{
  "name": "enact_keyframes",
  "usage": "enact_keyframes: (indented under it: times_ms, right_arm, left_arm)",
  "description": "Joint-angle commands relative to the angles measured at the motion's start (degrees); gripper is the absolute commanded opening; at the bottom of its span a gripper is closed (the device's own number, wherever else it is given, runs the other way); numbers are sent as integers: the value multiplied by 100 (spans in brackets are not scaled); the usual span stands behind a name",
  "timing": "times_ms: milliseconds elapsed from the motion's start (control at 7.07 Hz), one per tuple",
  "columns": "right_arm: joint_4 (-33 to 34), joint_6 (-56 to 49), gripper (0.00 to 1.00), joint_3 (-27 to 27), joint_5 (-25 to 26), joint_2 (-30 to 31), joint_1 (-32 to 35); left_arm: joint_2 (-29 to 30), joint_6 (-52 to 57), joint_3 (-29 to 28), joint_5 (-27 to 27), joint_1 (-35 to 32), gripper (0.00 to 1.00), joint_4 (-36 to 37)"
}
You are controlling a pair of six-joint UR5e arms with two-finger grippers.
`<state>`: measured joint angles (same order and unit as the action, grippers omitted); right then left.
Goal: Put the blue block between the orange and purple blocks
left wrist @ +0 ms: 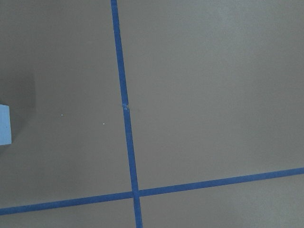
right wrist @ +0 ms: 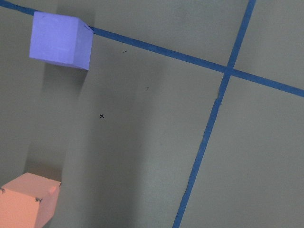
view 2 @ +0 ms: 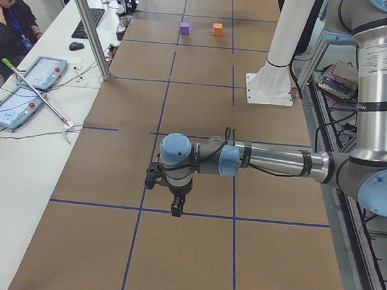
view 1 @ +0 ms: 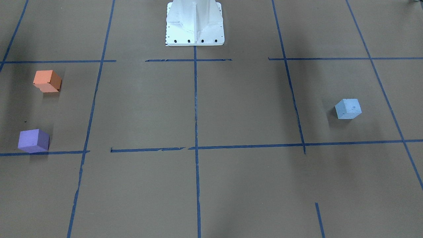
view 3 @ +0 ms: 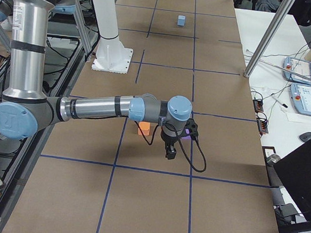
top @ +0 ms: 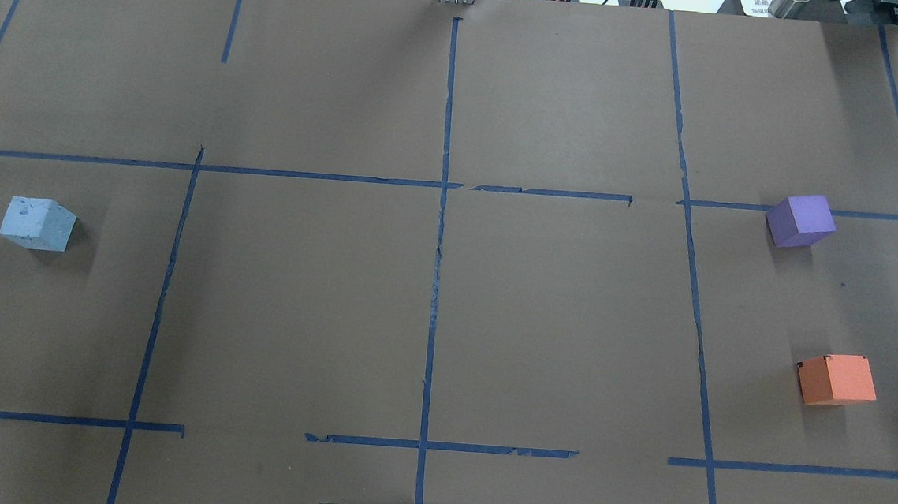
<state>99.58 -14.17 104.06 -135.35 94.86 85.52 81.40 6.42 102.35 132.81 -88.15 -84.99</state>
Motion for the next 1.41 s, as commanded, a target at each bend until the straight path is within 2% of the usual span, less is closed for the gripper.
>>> enact_keyframes:
  times_ms: [0,424,707,848,1131,1273]
  right_arm:
    - [0,2,100,44,0,32,0]
    - [0,2,100,35,0,33,0]
    - [0,2,100,44,0,24,0]
    - [0,-7,100,44,0,24,0]
    - [0,2,100,44,0,24,0]
    - [0,2,100,35,0,24,0]
  left_arm:
    - [-106,9,4,0,9,100,-26]
    - [68,-26,13,26,105,100,-105]
    - [839,-44,-345,35,149,100,-788]
    - [1051,-296,-617,44,419,100,-1139]
    - [1036,-1793,-717,0,1339,100,-2349]
    - [1045,-2889,-691,-18,1910,100,-2486]
